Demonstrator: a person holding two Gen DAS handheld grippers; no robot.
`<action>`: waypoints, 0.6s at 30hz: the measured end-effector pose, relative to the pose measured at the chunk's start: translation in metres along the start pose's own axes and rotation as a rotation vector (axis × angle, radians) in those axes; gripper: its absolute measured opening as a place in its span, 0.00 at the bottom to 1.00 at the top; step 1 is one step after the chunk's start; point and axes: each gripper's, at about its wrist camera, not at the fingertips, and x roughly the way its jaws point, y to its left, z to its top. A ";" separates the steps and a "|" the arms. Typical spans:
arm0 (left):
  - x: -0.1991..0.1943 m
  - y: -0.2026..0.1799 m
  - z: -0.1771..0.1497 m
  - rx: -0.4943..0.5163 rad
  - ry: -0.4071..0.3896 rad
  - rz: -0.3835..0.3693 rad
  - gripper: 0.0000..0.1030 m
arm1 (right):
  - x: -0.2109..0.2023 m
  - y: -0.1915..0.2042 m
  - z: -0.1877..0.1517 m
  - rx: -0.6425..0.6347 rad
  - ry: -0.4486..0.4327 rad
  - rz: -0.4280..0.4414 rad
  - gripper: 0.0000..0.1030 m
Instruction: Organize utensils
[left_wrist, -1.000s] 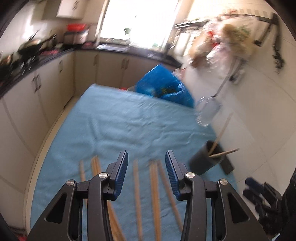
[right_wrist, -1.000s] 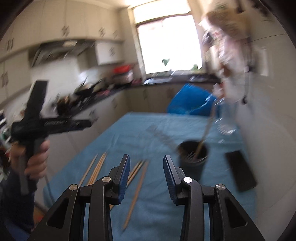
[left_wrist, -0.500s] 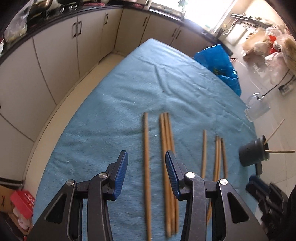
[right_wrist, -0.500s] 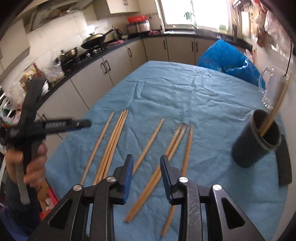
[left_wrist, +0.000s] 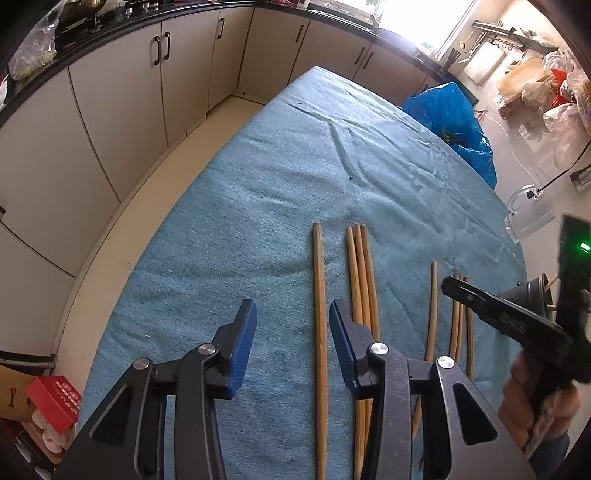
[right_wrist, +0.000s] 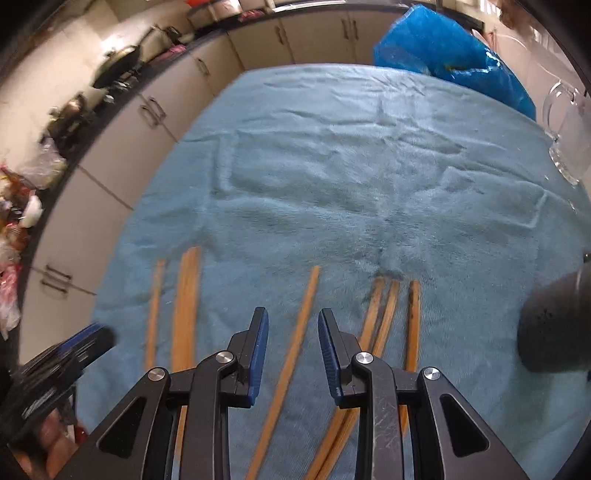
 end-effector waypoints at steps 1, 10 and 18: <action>-0.001 0.002 0.000 -0.002 -0.001 -0.002 0.39 | 0.004 -0.001 0.002 0.006 0.008 -0.006 0.28; 0.006 0.005 0.013 -0.010 0.010 0.002 0.39 | 0.024 0.010 0.001 -0.044 0.032 -0.037 0.07; 0.038 -0.010 0.036 -0.008 0.068 -0.001 0.39 | -0.020 0.016 -0.022 -0.044 -0.083 0.049 0.06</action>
